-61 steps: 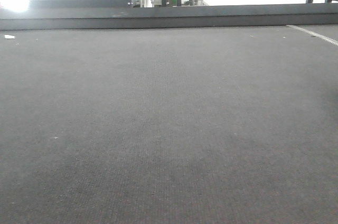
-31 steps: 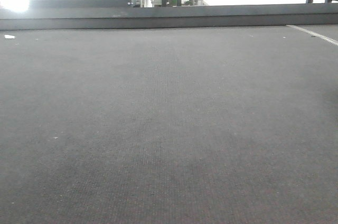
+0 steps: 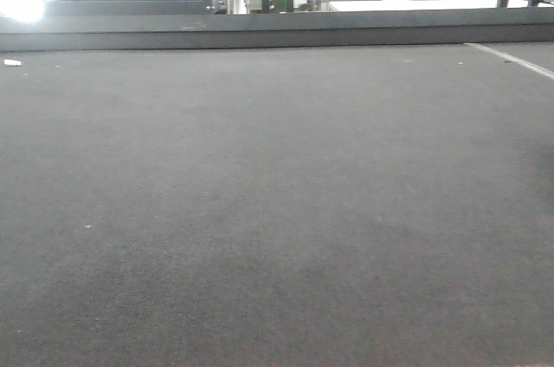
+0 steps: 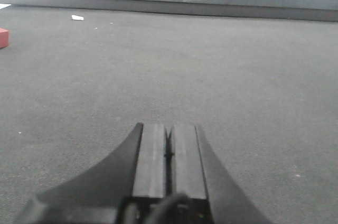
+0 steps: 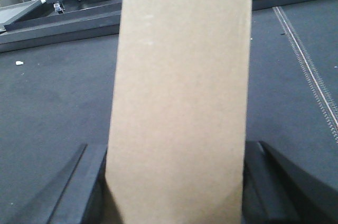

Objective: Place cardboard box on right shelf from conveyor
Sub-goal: 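Drive the base away from the conveyor holding the box in the right gripper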

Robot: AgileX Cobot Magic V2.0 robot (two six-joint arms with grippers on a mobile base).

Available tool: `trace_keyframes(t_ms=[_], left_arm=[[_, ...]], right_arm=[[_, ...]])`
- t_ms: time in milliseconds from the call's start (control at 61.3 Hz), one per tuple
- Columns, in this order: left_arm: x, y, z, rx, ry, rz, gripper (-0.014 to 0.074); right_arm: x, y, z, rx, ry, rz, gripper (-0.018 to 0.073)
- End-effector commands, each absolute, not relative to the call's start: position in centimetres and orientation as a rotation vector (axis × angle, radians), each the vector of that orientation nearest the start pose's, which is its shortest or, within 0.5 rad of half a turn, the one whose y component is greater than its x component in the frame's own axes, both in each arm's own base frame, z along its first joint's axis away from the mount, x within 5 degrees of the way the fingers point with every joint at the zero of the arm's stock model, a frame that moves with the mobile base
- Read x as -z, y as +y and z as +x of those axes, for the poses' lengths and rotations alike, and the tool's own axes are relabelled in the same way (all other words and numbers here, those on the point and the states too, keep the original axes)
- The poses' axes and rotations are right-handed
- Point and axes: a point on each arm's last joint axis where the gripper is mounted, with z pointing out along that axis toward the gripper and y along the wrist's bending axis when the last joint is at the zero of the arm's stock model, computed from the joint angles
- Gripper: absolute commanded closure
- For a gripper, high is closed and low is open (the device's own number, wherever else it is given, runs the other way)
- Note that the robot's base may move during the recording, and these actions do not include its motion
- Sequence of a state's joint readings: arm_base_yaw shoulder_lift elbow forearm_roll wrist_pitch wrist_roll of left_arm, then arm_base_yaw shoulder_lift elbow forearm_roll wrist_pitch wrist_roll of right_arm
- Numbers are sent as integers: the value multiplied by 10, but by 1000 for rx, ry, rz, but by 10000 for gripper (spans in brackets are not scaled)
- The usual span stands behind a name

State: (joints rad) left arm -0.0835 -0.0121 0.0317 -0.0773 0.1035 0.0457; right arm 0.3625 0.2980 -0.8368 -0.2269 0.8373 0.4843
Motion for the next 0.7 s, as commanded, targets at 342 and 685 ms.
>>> trace_keyframes(t_ms=[342, 685], left_arm=[[-199, -5, 56, 102, 1515, 40, 713], [-199, -5, 56, 102, 1515, 40, 713]], right_arm=[[-406, -7, 25, -347, 1663, 69, 406], [-406, -7, 25, -347, 1663, 69, 406]])
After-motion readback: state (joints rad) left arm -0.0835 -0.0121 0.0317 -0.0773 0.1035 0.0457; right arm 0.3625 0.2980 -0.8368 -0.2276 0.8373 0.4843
